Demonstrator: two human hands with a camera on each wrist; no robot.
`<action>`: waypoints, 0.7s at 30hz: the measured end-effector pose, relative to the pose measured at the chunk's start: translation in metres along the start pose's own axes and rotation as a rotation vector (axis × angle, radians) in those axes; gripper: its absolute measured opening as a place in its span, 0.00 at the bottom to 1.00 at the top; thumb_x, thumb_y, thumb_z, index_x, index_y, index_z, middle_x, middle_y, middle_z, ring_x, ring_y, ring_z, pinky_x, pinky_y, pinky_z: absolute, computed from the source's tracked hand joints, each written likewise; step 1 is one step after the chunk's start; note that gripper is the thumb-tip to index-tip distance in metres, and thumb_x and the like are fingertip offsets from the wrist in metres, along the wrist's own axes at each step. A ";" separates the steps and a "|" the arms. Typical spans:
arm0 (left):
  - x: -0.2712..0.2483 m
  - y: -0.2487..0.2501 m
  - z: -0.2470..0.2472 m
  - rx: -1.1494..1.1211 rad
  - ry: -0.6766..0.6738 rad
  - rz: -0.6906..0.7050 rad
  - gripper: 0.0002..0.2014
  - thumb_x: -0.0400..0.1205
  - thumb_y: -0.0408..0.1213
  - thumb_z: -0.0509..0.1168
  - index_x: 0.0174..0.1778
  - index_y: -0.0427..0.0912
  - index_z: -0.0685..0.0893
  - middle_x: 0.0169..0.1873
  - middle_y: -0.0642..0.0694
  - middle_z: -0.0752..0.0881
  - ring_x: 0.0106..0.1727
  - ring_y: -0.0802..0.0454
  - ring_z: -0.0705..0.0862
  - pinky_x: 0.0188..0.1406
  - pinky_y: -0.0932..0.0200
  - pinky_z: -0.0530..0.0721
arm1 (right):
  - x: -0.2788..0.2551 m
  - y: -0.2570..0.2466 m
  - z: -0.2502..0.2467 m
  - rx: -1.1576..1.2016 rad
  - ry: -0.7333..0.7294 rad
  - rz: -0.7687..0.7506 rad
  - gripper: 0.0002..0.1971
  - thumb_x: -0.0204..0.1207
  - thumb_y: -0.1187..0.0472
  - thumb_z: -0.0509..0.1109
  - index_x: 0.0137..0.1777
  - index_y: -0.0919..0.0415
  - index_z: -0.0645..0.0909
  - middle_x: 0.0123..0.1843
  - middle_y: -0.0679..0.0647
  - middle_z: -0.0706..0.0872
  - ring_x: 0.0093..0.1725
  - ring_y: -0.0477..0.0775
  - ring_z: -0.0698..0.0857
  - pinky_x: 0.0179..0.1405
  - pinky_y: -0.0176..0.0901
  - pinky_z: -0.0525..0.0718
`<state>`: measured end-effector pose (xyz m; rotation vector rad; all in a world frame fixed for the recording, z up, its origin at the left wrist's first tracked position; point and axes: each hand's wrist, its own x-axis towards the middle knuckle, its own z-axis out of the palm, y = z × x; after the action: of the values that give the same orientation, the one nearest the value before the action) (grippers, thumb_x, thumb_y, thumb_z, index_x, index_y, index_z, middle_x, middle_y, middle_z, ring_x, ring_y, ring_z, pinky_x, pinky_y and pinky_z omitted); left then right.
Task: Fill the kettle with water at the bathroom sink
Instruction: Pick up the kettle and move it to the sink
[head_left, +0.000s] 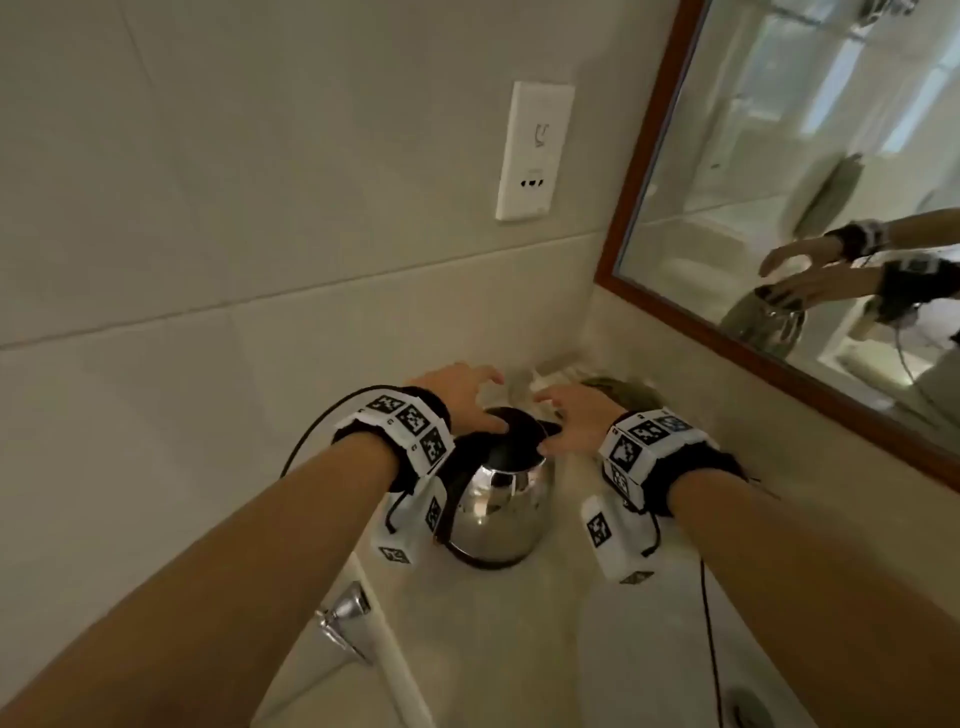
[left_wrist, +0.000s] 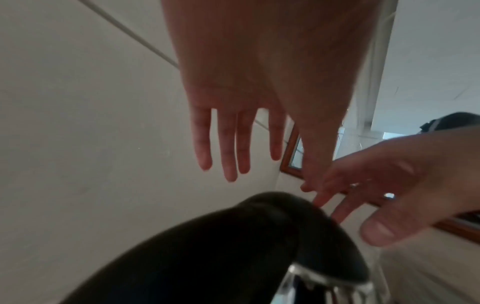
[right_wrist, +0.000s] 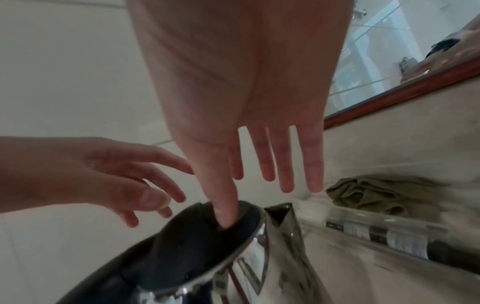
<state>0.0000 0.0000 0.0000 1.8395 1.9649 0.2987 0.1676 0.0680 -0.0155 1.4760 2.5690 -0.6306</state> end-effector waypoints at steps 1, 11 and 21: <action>-0.002 -0.001 0.001 0.017 -0.080 -0.001 0.35 0.71 0.56 0.71 0.73 0.56 0.66 0.67 0.43 0.75 0.64 0.42 0.78 0.61 0.49 0.78 | 0.003 0.000 0.003 -0.011 -0.030 -0.003 0.42 0.67 0.57 0.79 0.80 0.56 0.62 0.79 0.60 0.69 0.76 0.61 0.71 0.75 0.52 0.72; -0.001 -0.007 0.030 0.389 -0.151 0.137 0.50 0.59 0.52 0.78 0.72 0.67 0.54 0.49 0.53 0.82 0.49 0.44 0.84 0.42 0.54 0.81 | 0.001 0.007 0.022 0.037 -0.139 -0.036 0.50 0.57 0.58 0.85 0.78 0.53 0.61 0.75 0.55 0.74 0.75 0.58 0.72 0.74 0.54 0.72; -0.011 -0.008 0.024 0.109 -0.071 0.131 0.50 0.64 0.32 0.78 0.75 0.54 0.53 0.51 0.41 0.84 0.49 0.39 0.84 0.45 0.49 0.84 | -0.008 0.010 0.028 0.170 -0.007 -0.027 0.58 0.52 0.60 0.87 0.80 0.58 0.57 0.77 0.57 0.70 0.76 0.60 0.71 0.76 0.57 0.71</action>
<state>0.0041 -0.0149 -0.0230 2.0237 1.8500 0.1661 0.1776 0.0542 -0.0416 1.4850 2.5903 -0.8757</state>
